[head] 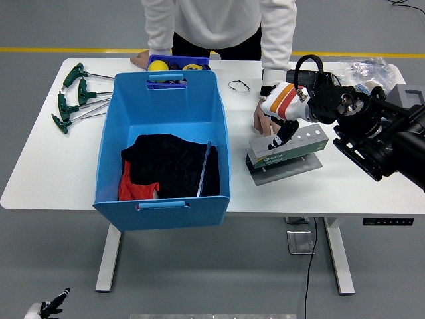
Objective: Lift tool from toolbox,place it in box,lift tool from toolbox,place it in box
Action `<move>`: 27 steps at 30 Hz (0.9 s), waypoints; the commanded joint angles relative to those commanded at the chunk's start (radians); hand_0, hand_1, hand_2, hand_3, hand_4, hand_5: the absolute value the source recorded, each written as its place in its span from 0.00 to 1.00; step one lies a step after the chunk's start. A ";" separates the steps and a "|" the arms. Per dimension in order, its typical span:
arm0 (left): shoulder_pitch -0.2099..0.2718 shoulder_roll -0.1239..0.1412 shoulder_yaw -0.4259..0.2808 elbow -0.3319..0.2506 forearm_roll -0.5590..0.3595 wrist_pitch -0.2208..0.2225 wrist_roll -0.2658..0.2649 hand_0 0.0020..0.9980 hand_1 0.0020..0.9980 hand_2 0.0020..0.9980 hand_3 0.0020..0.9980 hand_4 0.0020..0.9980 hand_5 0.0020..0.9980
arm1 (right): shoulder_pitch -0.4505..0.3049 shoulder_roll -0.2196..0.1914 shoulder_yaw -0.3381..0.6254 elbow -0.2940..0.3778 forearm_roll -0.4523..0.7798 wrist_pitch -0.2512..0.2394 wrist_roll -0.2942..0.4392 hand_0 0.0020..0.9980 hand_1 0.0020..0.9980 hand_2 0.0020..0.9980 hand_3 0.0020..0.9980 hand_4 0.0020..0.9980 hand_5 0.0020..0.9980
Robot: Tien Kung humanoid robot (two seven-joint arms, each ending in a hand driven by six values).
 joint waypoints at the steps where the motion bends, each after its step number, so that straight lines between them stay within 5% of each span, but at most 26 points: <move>1: 0.001 0.000 -0.001 0.000 0.001 0.000 0.000 0.74 0.79 0.79 0.76 0.78 0.75 | 0.002 -0.001 -0.001 0.003 0.000 0.000 0.000 0.08 0.09 0.16 0.12 0.99 0.76; 13: 0.008 0.004 -0.027 0.002 0.017 0.002 -0.003 0.73 0.78 0.79 0.76 0.78 0.75 | 0.032 -0.026 -0.008 0.043 0.000 0.021 -0.001 0.06 0.06 0.14 0.09 0.97 0.76; 27: 0.025 0.008 -0.055 0.002 0.031 0.006 -0.002 0.73 0.78 0.78 0.76 0.79 0.76 | 0.076 -0.094 -0.068 0.200 0.026 0.051 -0.039 0.04 0.01 0.11 0.06 0.94 0.76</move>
